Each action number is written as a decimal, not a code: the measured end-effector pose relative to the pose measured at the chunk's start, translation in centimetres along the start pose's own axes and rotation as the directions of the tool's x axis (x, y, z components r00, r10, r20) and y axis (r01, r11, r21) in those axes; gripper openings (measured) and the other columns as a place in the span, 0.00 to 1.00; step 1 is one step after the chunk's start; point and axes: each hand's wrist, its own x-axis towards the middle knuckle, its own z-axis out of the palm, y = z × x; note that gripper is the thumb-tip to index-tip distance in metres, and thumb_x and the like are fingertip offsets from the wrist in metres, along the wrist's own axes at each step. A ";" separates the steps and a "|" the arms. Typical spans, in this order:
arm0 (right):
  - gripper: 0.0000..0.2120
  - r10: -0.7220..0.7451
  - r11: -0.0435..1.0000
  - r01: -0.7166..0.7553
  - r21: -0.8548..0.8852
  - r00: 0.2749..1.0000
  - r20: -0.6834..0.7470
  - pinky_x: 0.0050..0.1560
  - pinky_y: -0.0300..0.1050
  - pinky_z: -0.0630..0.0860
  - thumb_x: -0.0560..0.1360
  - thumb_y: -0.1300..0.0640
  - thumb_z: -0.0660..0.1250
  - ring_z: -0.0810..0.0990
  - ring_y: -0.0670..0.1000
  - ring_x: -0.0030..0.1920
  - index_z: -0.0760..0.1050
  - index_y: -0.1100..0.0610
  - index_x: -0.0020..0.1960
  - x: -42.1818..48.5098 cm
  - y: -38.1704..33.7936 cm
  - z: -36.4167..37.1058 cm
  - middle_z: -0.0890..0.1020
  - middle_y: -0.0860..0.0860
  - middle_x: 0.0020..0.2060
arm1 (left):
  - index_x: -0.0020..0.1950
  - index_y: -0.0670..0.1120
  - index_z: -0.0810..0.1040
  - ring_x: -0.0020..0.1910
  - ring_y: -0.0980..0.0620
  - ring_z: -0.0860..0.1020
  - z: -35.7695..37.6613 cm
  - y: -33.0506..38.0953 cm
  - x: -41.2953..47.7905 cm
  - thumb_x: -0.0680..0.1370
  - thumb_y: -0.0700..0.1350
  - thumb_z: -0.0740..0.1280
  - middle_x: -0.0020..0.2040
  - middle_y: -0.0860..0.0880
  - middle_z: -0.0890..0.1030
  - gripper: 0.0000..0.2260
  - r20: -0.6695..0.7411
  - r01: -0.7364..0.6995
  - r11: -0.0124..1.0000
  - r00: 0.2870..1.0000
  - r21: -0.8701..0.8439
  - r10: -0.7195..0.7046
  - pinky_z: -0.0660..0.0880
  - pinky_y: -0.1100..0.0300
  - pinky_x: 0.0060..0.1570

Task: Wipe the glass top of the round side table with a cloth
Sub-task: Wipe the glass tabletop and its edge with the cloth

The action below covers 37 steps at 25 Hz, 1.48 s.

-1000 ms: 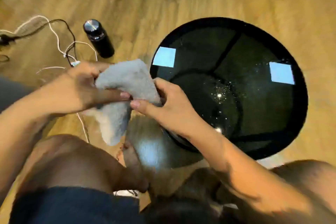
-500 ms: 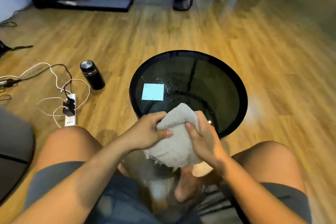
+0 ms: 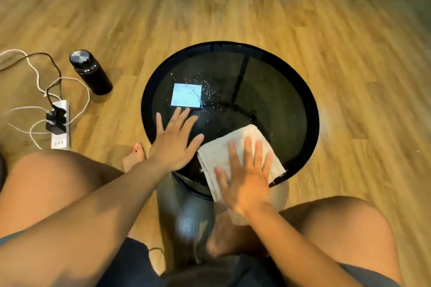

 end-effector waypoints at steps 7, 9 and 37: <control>0.35 0.046 0.996 -0.041 -0.085 0.997 0.058 0.76 0.63 0.36 0.78 0.37 0.35 0.37 0.63 0.78 0.42 0.51 0.80 3.5 3.8 -0.8 0.41 0.57 0.80 | 0.79 0.50 0.59 0.81 0.45 0.50 0.6 -0.5 0.3 0.80 0.63 0.47 0.81 0.46 0.56 0.30 -0.128 0.070 0.996 0.990 0.047 -0.064 0.39 0.37 0.76; 0.31 0.099 0.990 -0.094 -0.103 0.994 0.047 0.76 0.62 0.36 0.80 0.39 0.35 0.36 0.60 0.78 0.39 0.50 0.80 6.1 7.2 -1.4 0.39 0.55 0.80 | 0.78 0.50 0.59 0.81 0.45 0.51 0.7 -0.5 0.4 0.80 0.63 0.46 0.81 0.46 0.57 0.31 -0.123 0.073 0.996 0.990 0.047 -0.067 0.39 0.38 0.76; 0.18 0.308 0.949 -0.314 -0.001 0.933 -0.185 0.58 0.58 0.71 0.80 0.51 0.59 0.70 0.67 0.62 0.69 0.51 0.69 10.6 17.7 -6.6 0.72 0.62 0.64 | 0.77 0.47 0.64 0.79 0.47 0.57 0.5 -0.9 0.2 0.81 0.58 0.50 0.78 0.46 0.64 0.27 -0.254 0.042 0.990 0.964 -0.131 -0.074 0.45 0.40 0.77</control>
